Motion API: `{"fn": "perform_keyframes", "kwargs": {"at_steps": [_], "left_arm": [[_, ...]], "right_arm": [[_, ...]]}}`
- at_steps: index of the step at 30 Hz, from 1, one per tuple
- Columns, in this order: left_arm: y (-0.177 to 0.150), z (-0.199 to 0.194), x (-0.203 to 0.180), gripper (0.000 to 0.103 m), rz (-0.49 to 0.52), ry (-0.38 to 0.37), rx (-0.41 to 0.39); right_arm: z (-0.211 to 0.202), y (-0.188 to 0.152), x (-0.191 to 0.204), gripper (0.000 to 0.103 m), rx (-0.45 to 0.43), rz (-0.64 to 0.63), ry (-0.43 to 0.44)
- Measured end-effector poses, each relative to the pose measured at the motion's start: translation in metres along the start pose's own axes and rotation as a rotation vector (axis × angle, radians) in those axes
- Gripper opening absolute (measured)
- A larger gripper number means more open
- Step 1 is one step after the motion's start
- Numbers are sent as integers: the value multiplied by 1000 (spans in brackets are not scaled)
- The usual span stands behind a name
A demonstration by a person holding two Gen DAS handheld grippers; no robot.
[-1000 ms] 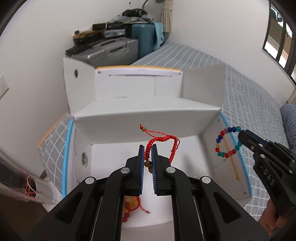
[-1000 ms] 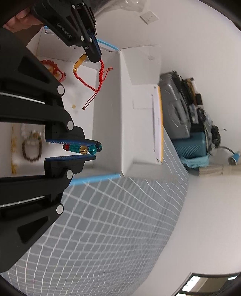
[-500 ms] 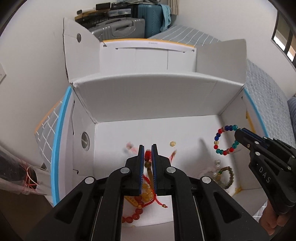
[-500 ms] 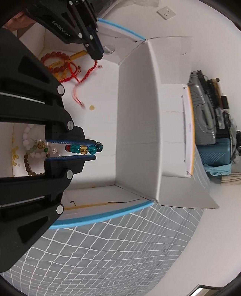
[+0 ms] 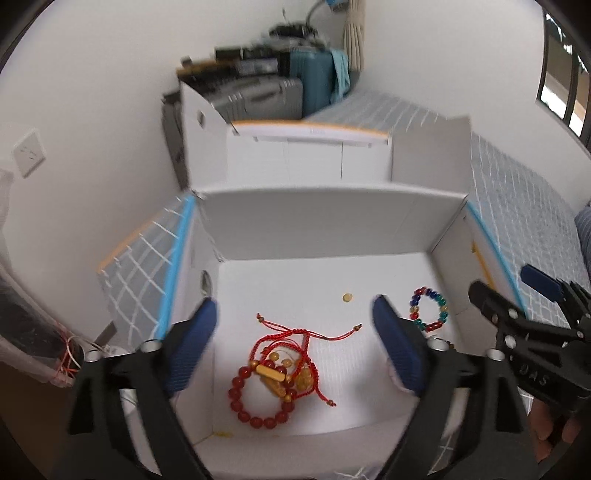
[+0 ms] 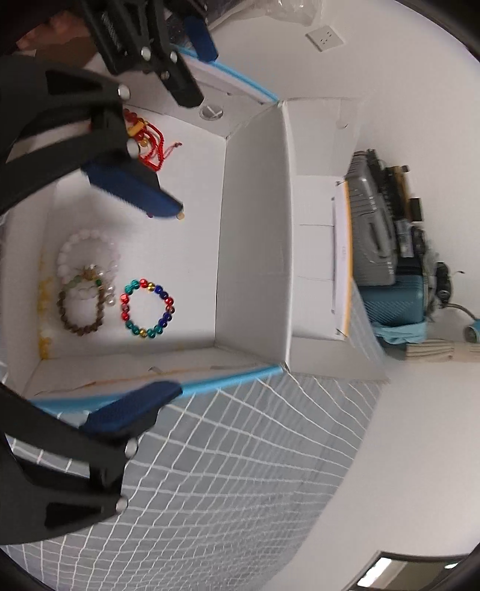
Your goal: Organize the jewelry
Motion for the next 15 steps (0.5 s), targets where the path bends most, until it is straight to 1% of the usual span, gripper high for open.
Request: {"fn": "perform_keyframes", "kwargs": {"at_steps": [1, 4, 7, 10, 12, 15], "left_arm": [[-3, -7, 1, 92, -3, -5, -17], [-13, -24, 3, 97, -15, -7, -47], [-27, -37, 5, 97, -33, 13, -78], [-40, -44, 5, 97, -14, 8, -79], [-49, -47, 6, 97, -24, 1, -81], [-62, -50, 8, 97, -24, -17, -59]], "right_arm": [[-11, -5, -1, 95, -22, 1, -4], [-30, -15, -1, 95, -55, 2, -17], [-43, -31, -1, 95, -59, 17, -27], [-52, -45, 3, 95, -66, 21, -28], [-57, -55, 4, 95, -73, 30, -36], [-60, -65, 8, 95, -68, 23, -22]]}}
Point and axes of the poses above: each gripper's, at about its wrist camera, not at the fingertips, and z roughly the way its jaws point, x to its left, y to its top, the point moved 5 cm from there along z, roughly the way its jaws point, and after that the axes turned 8 degrees about -z, right-handed, at the moved point
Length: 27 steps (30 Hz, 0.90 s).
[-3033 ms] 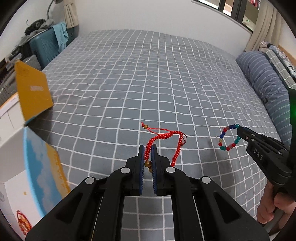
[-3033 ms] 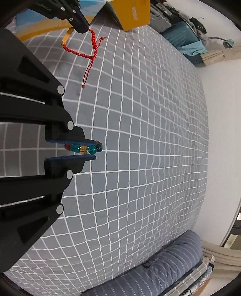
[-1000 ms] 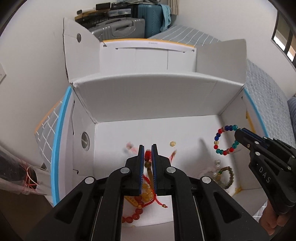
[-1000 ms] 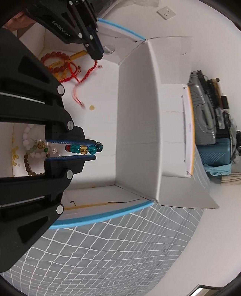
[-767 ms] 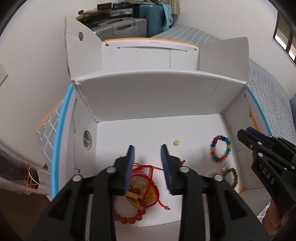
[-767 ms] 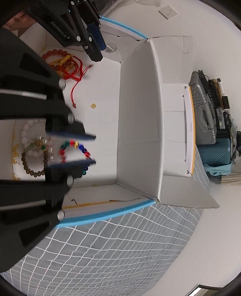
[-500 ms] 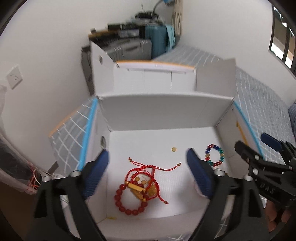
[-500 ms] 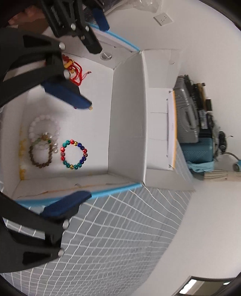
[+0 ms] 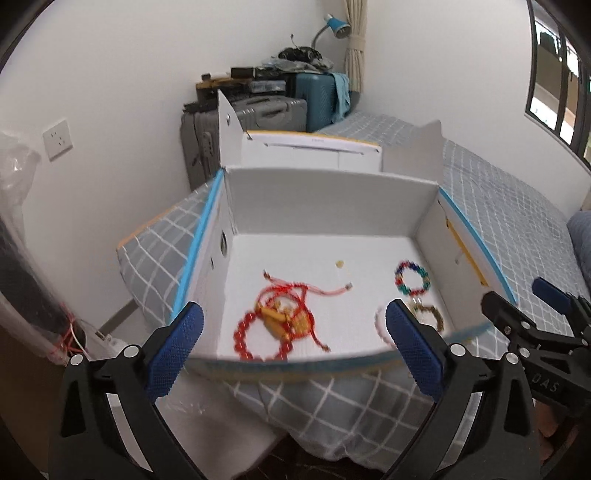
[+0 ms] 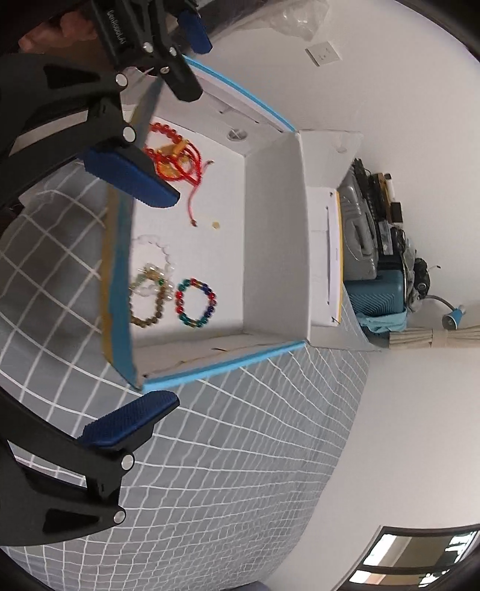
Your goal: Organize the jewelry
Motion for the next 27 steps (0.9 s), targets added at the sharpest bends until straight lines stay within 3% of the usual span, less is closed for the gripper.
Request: {"fn": "perform_keyframes", "kwargs": {"at_steps": [8, 27], "left_arm": [[-17, -5, 4, 97, 12, -25, 30], [-22, -5, 7, 97, 9, -32, 38]], "right_arm": [[-3, -15, 13, 95, 5, -5, 2], [1, -16, 19, 95, 24, 2, 14]]}}
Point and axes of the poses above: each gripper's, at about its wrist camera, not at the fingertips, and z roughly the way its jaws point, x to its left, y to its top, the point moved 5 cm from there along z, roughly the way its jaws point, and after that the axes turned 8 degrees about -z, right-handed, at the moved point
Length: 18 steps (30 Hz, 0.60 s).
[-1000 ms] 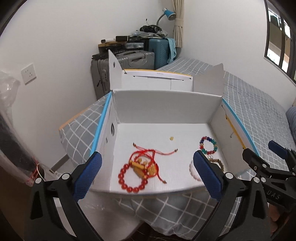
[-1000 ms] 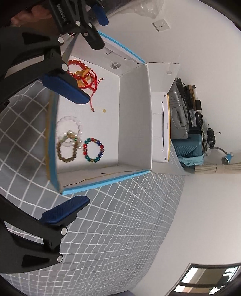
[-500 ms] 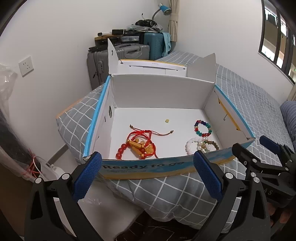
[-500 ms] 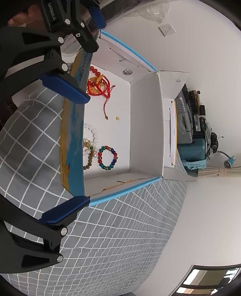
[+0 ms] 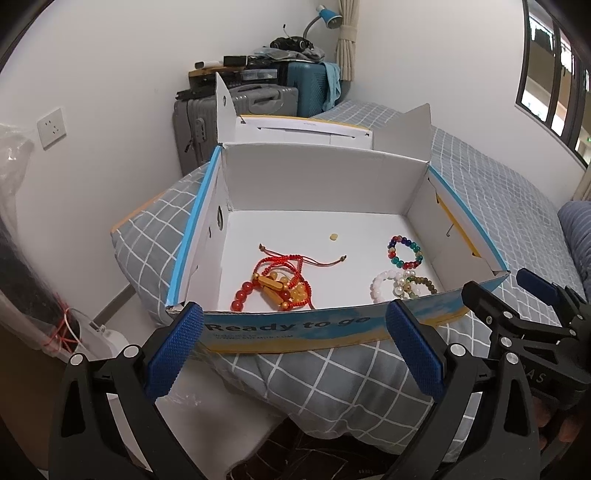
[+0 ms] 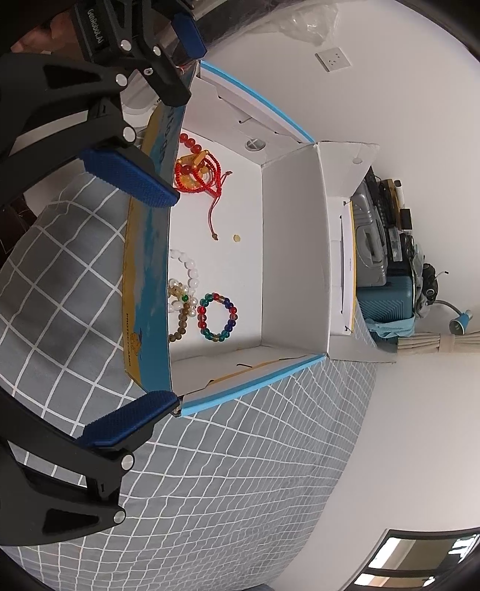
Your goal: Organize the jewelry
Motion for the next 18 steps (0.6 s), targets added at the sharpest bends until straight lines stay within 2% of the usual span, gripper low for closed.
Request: {"fn": "perform_keyframes", "kwargs": {"at_steps": [18], "left_arm": [[1, 0, -9, 97, 48, 23, -29]], "right_arm": [[2, 1, -2, 95, 7, 7, 7]]}}
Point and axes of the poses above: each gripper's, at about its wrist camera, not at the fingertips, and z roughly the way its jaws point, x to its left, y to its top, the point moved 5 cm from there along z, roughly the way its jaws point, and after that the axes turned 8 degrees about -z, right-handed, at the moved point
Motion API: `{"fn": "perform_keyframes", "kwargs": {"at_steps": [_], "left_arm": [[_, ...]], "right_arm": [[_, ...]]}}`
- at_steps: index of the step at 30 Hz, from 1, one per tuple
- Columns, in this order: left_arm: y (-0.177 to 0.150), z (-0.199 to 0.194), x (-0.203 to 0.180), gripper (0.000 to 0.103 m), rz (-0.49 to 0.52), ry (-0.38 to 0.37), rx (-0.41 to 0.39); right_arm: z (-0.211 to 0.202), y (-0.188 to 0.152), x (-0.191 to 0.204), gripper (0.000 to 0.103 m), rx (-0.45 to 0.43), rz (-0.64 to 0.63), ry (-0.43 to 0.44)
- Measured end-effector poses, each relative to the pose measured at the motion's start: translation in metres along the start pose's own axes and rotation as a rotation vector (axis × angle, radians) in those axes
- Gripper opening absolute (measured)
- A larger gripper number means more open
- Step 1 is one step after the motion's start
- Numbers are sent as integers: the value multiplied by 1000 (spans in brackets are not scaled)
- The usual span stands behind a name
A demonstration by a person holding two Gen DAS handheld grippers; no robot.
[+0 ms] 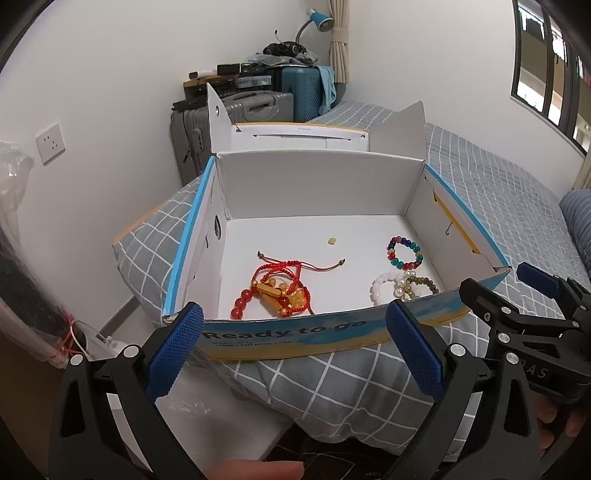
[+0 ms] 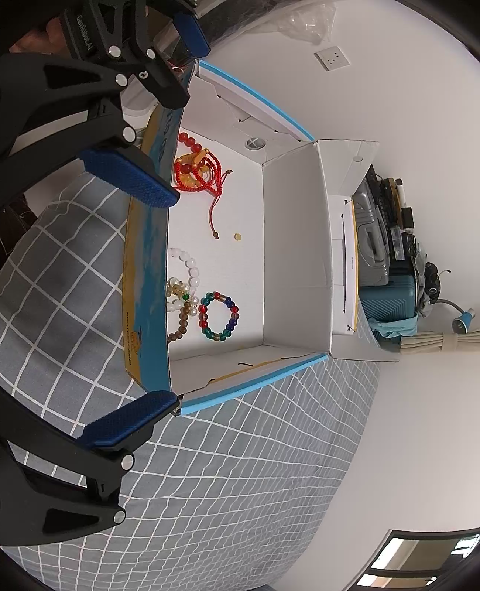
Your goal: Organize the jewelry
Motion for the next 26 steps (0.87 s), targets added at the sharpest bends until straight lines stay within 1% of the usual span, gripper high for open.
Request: {"fn": "perform_keyframes", "kwargs": {"at_steps": [5, 15, 26], "left_arm": [[0, 1, 0, 97, -4, -6, 9], [0, 1, 0, 97, -6, -6, 3], [-1, 5, 1, 97, -19, -4, 21]], "right_arm": [[1, 0, 0, 95, 4, 2, 0], [3, 0, 0, 95, 7, 3, 1], [5, 0, 0, 95, 11, 8, 1]]}}
Point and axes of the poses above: each gripper's, at about its wrist camera, not at the fingertips, and z roughly the way its jaws point, x to its left, y to its top, the point moved 5 cm from there along z, roughly the way its jaws point, and after that the axes turned 8 degrees about -z, right-handed, at the moved point
